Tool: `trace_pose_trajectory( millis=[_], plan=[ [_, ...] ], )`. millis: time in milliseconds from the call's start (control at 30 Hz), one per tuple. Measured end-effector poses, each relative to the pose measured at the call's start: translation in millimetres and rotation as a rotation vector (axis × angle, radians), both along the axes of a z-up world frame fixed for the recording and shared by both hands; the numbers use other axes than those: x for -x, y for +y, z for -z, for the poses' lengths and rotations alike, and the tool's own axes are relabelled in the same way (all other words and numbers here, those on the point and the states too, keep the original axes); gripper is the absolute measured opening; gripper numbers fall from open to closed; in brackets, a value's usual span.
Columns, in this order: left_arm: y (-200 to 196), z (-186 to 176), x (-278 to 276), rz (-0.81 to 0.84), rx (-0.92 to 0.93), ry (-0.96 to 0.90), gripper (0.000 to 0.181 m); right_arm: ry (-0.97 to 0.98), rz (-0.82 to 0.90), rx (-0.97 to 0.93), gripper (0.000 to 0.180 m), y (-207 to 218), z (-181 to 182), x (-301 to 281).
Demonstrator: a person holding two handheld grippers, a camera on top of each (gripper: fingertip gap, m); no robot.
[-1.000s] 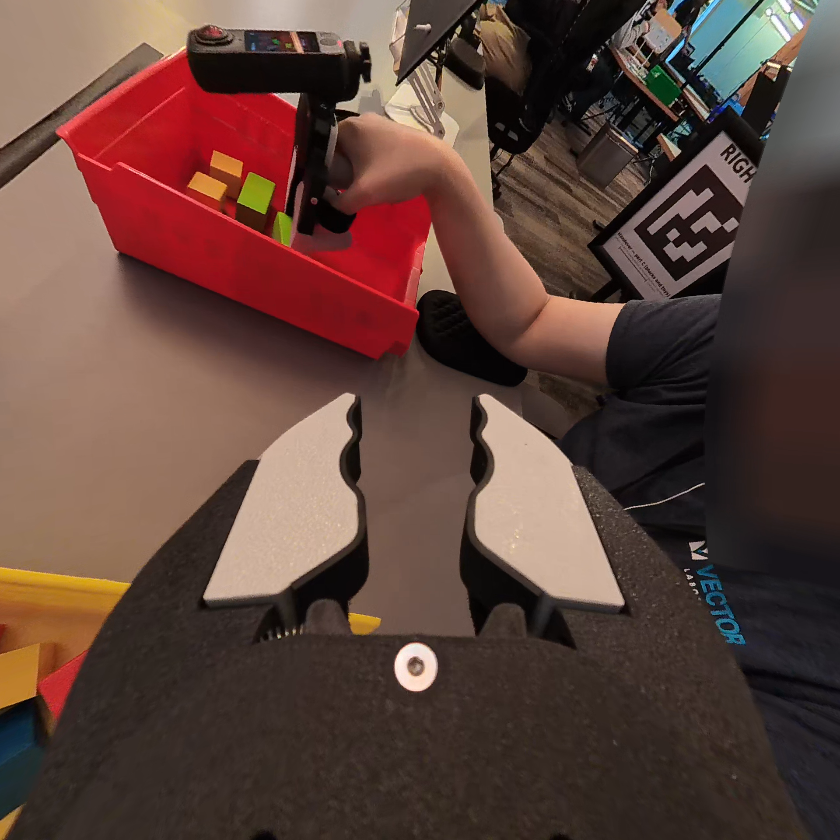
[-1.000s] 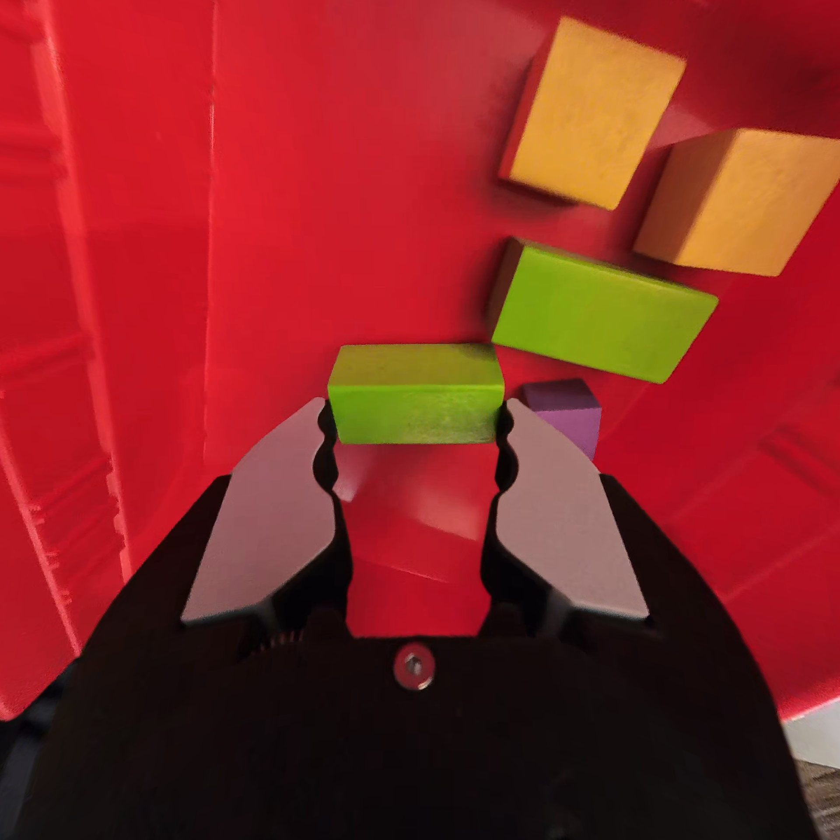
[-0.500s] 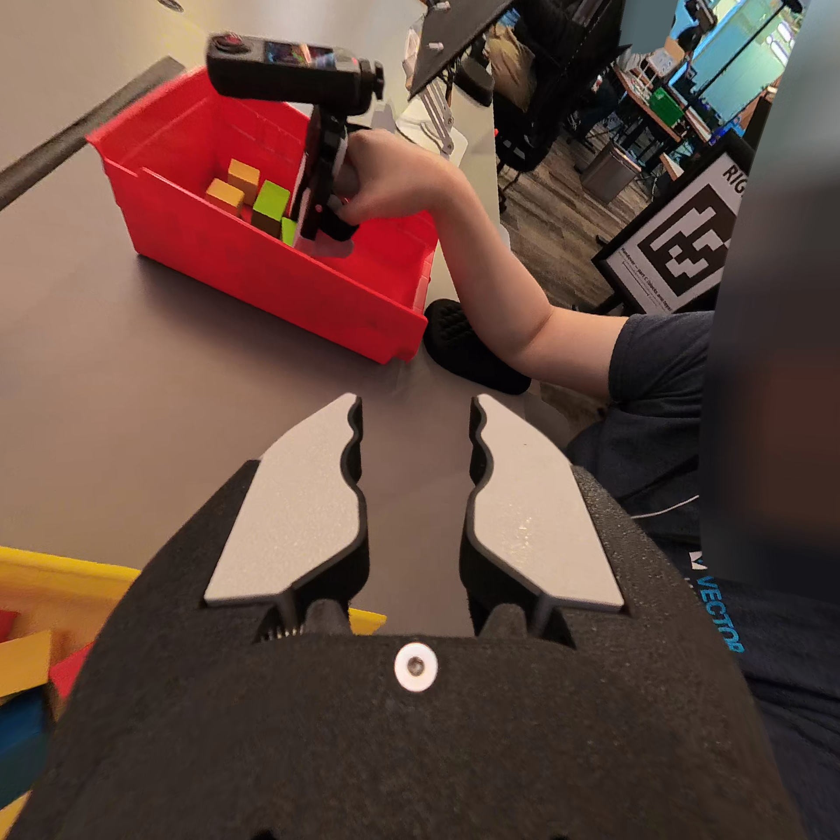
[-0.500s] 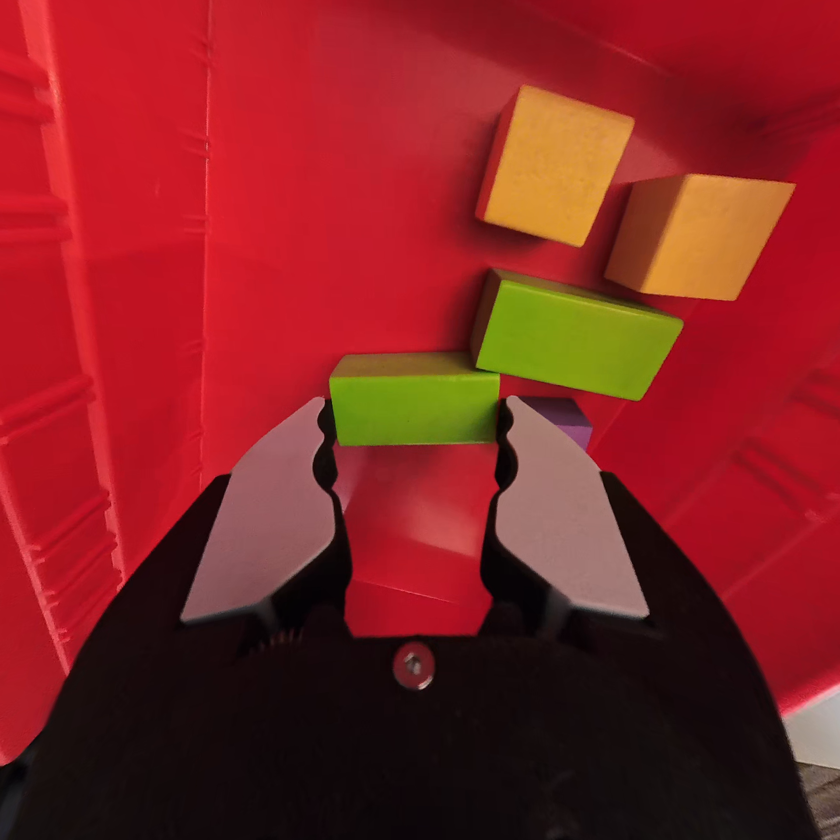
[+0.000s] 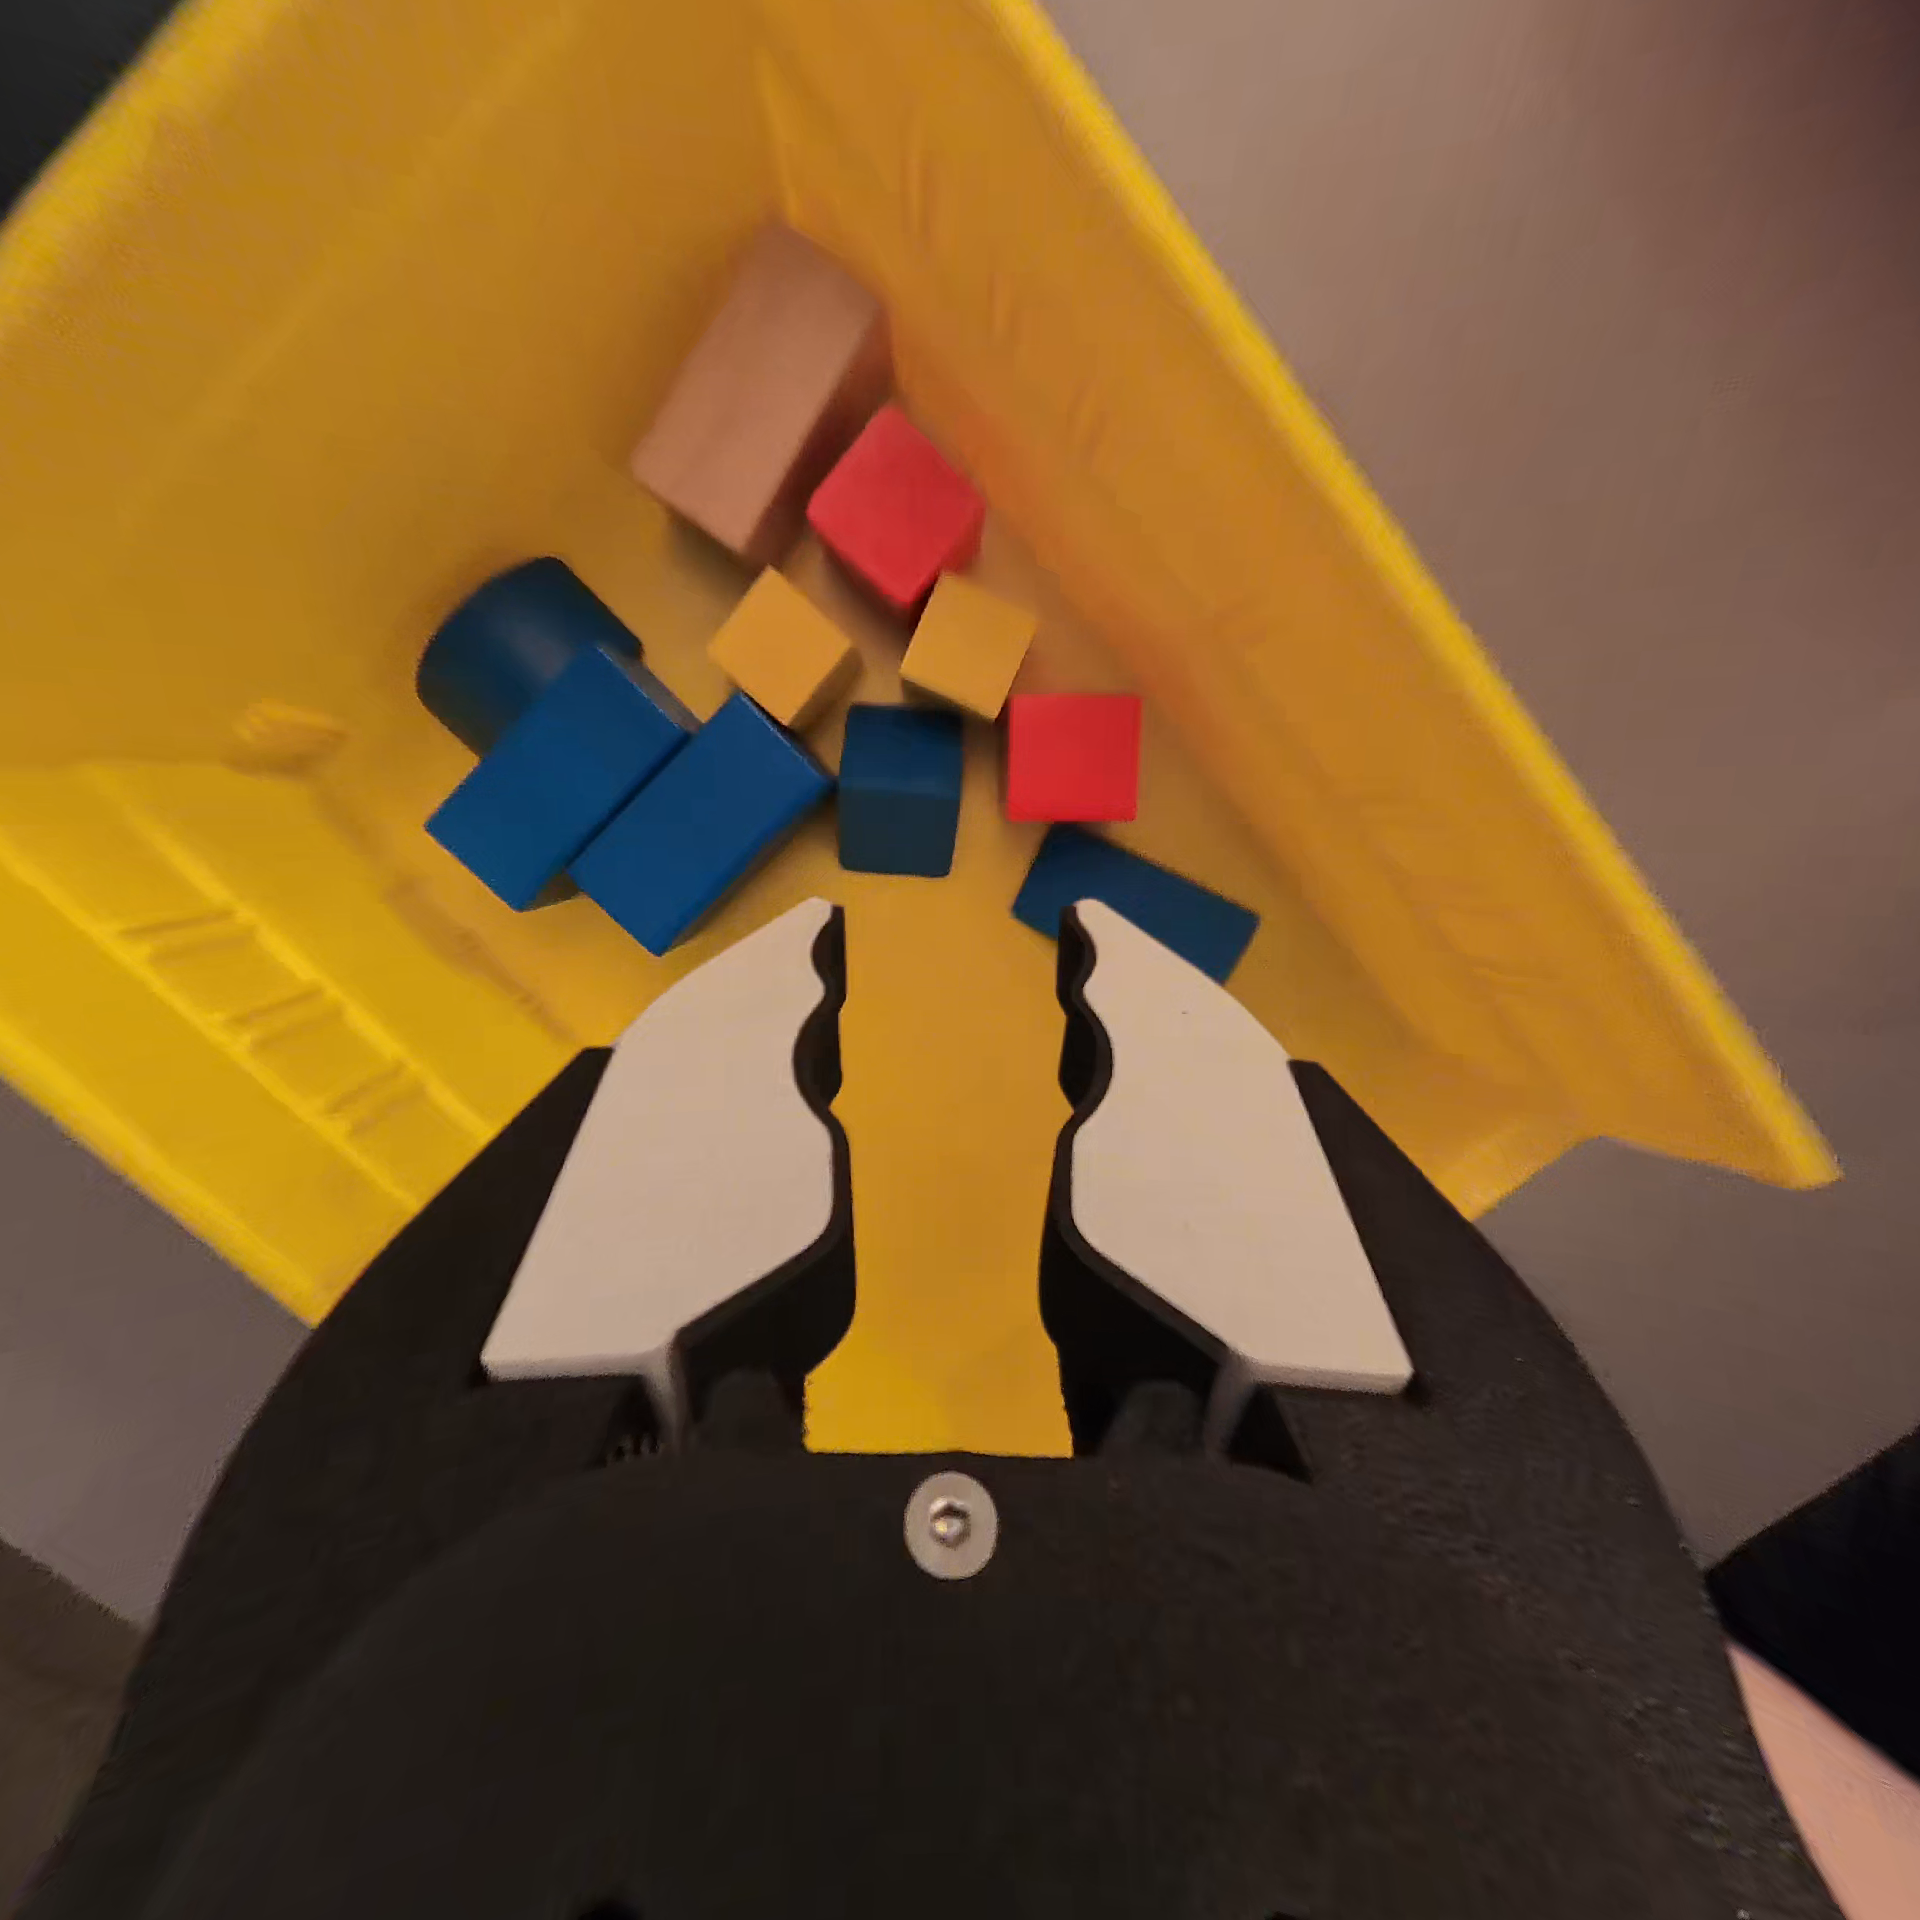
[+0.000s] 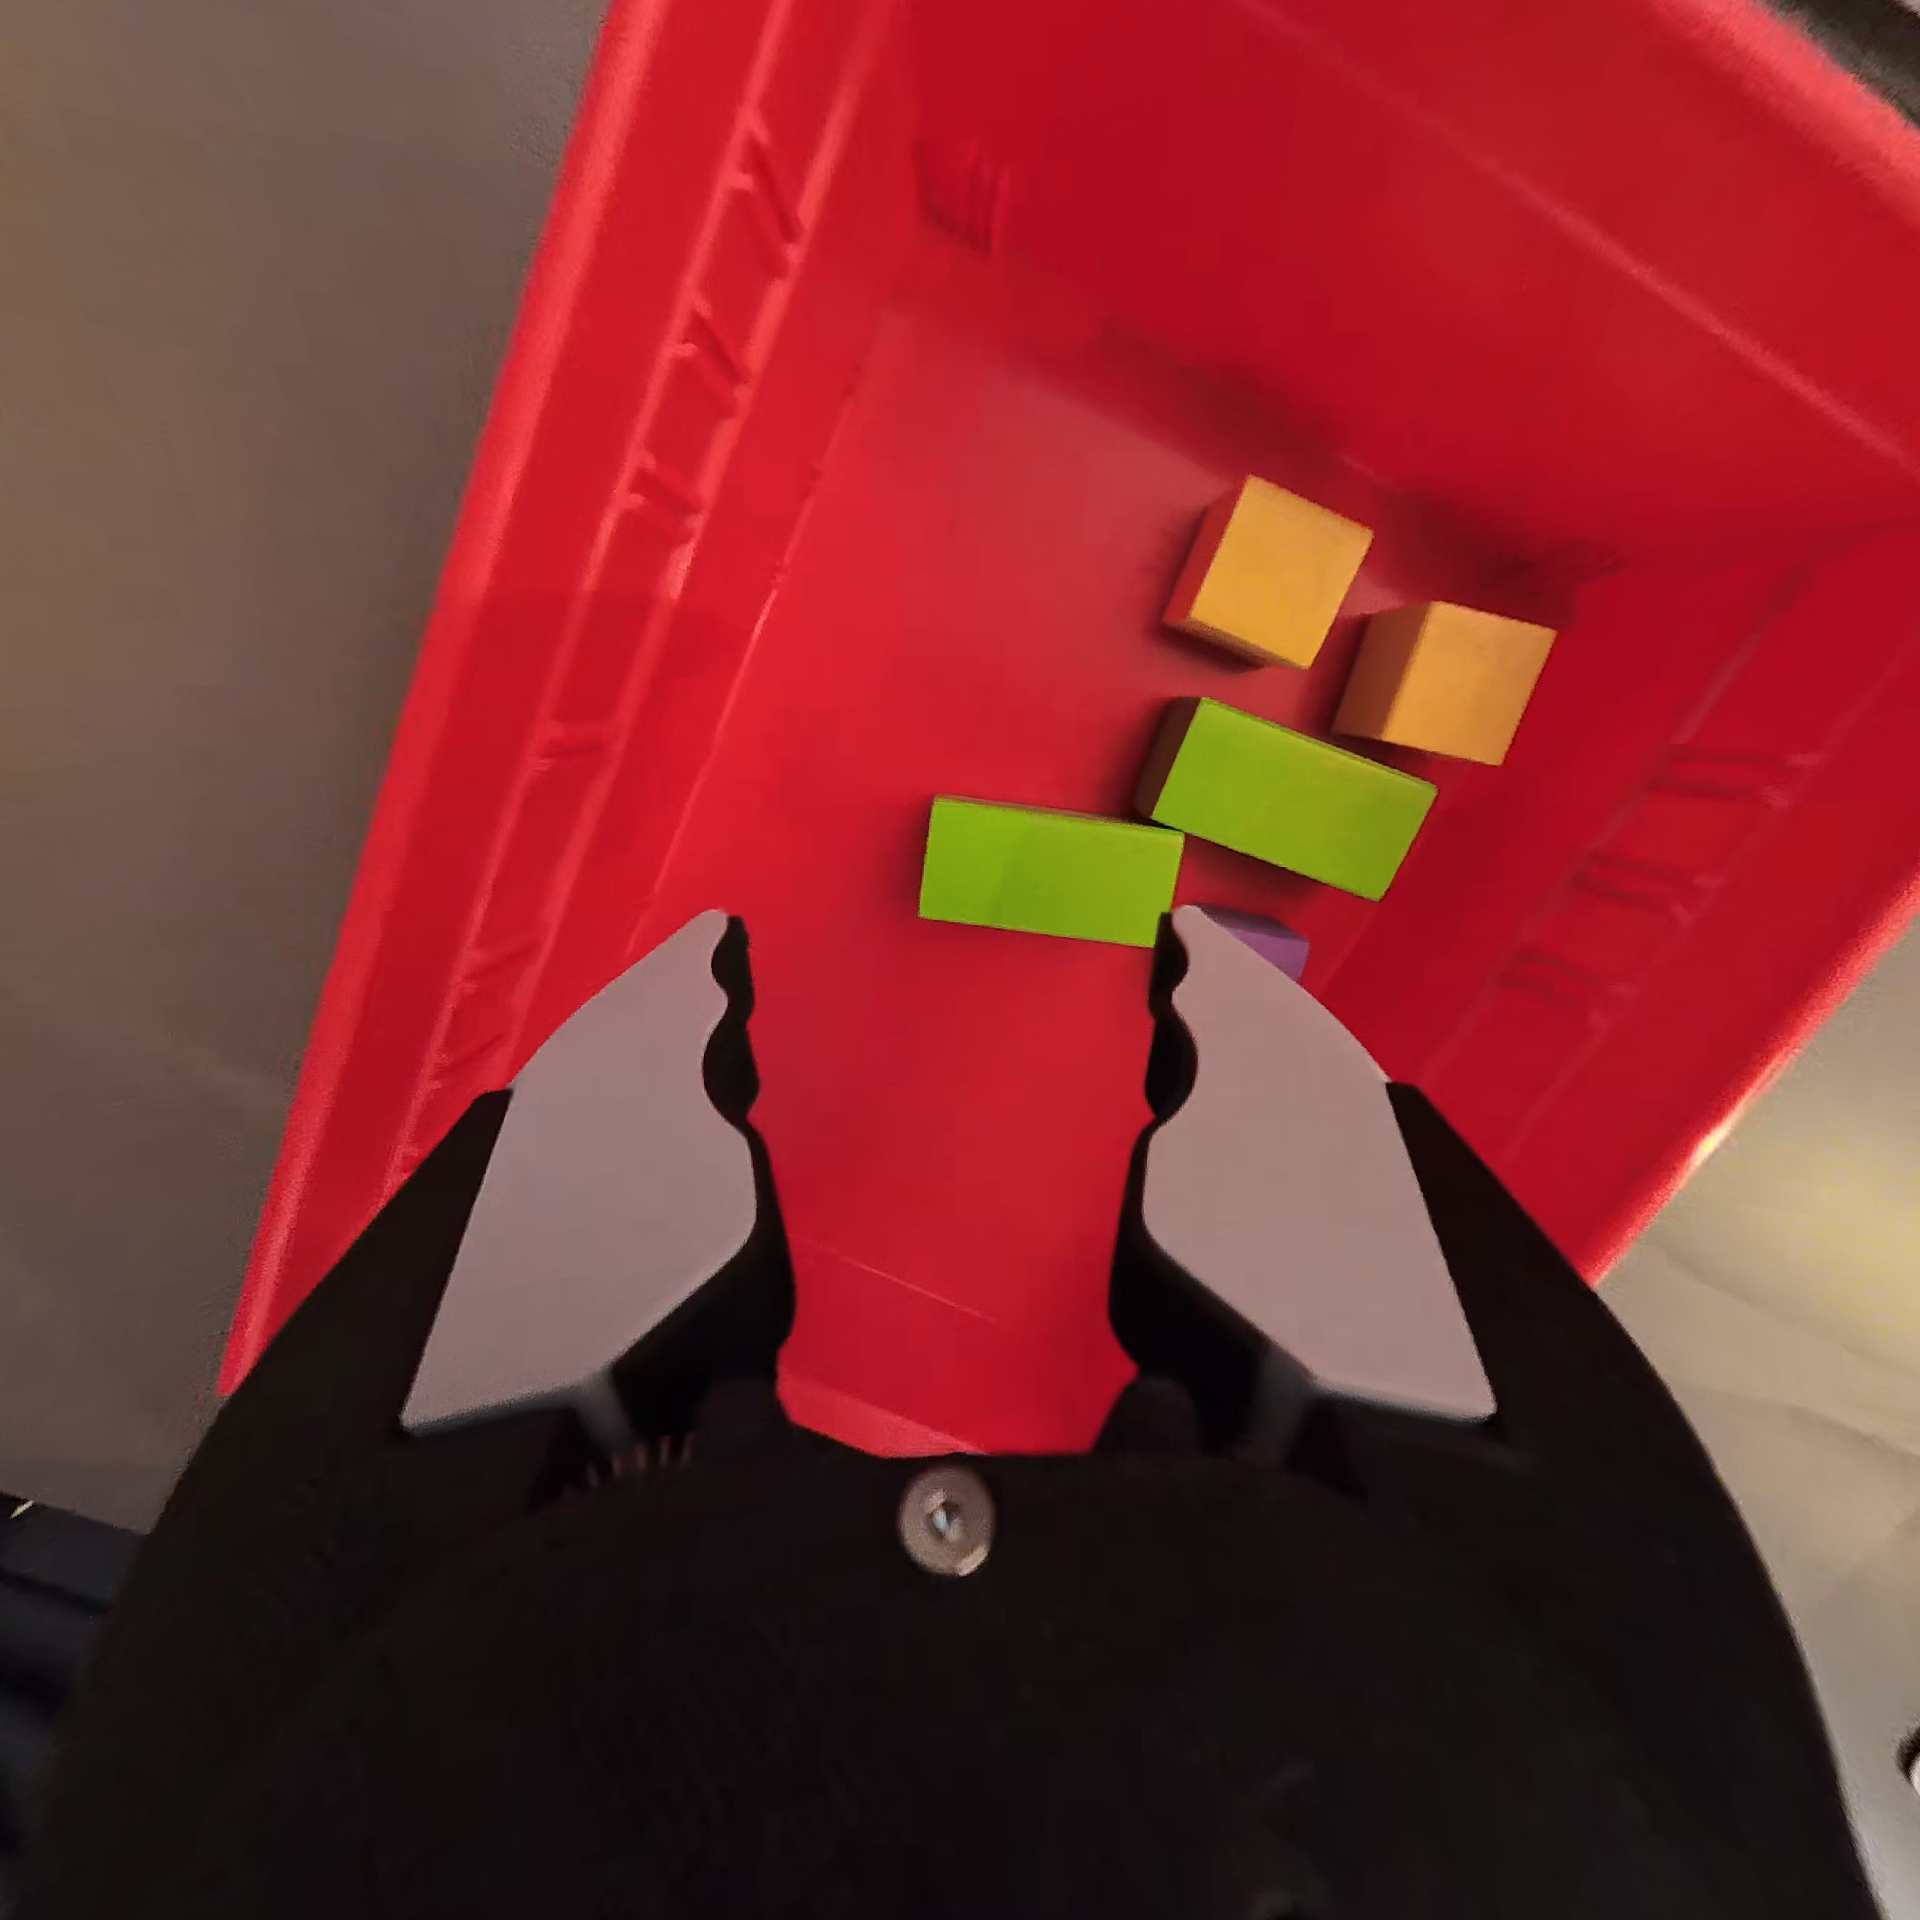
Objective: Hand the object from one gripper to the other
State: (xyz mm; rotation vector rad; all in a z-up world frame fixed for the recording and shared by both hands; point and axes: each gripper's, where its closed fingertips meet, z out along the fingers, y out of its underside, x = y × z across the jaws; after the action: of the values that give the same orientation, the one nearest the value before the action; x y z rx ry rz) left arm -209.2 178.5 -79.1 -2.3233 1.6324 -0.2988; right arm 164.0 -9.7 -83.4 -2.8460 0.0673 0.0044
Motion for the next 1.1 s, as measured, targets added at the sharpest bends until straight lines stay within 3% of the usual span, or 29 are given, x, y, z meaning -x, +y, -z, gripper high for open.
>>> trace_pose_trajectory(
  millis=[133, 233, 500, 1100],
  plan=[
    [7, 33, 7, 0.123, -0.042, 0.108, 0.040, -0.001, -0.022, -0.030, 0.075, -1, -9, 5],
    [2, 41, -2, 0.148, 0.003, 0.072, 0.045, -0.001, -0.028, -0.033, 0.075, -2, -11, 5],
    [11, 64, 4, 0.135, -0.010, 0.180, 0.047, -0.006, -0.031, -0.020, 0.075, -5, -10, 2],
    [17, 69, 9, 0.141, -0.034, 0.223, 0.033, -0.030, -0.055, 0.022, 0.071, -10, -7, 2]
  ],
)
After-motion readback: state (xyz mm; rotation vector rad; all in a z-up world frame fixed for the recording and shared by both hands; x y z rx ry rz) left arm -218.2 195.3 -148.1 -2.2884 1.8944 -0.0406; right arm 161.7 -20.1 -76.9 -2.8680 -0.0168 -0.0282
